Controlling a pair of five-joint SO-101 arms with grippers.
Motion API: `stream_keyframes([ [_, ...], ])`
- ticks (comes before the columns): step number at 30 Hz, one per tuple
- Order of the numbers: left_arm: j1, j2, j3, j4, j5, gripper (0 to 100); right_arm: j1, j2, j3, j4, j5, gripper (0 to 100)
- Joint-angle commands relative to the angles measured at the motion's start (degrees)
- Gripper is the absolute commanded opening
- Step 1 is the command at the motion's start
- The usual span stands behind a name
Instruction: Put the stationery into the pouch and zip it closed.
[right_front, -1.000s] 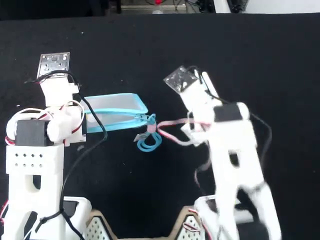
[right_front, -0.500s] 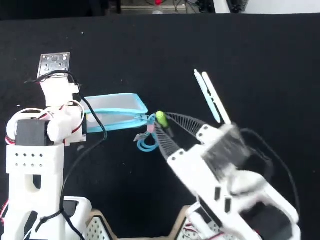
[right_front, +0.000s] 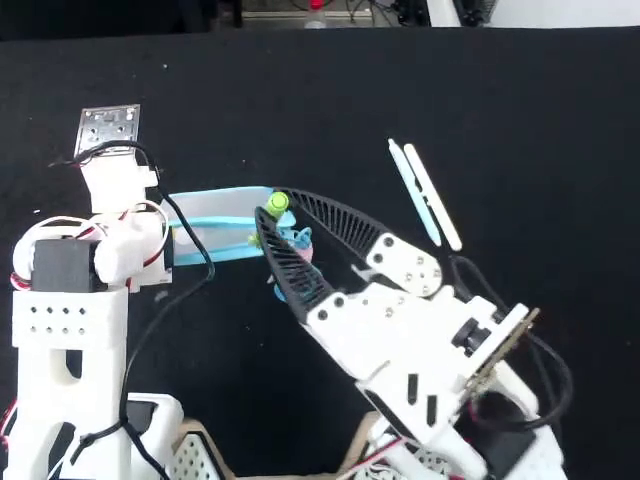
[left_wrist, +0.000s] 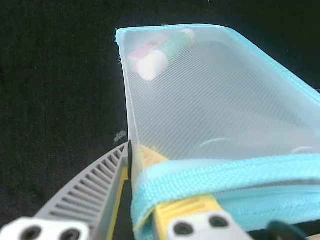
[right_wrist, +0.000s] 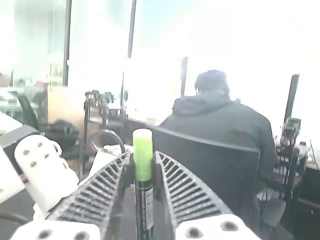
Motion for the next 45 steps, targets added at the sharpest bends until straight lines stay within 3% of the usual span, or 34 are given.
stream_keyframes([
  [1,-0.75,0.35,0.22,0.18,0.35,3,-0.44,0.22,4.88,-8.44,-0.35,1.1],
  [11,-0.75,0.35,0.22,0.18,0.35,3,2.64,0.22,20.97,-19.87,-0.26,1.1],
  [16,-0.75,0.35,0.22,0.18,0.35,3,3.96,0.22,26.33,-20.84,-0.26,1.1],
  [19,-0.75,0.35,0.22,0.18,0.35,3,2.73,0.22,25.36,-16.26,2.81,2.9],
  [24,-0.66,0.35,0.22,0.18,0.35,3,-2.20,0.22,15.96,1.23,5.19,17.7],
  [28,-0.75,0.35,0.22,0.18,0.35,3,-3.34,0.04,6.90,9.41,5.27,14.2],
  [33,-0.75,0.35,0.22,0.18,0.35,3,-2.64,-0.22,-0.13,11.16,5.36,8.2],
  [38,-0.75,0.35,0.22,0.18,0.35,3,9.41,0.75,-0.48,11.69,5.45,3.4],
  [45,-0.75,0.35,0.22,0.18,0.35,3,31.82,9.45,5.49,14.95,6.95,11.3],
])
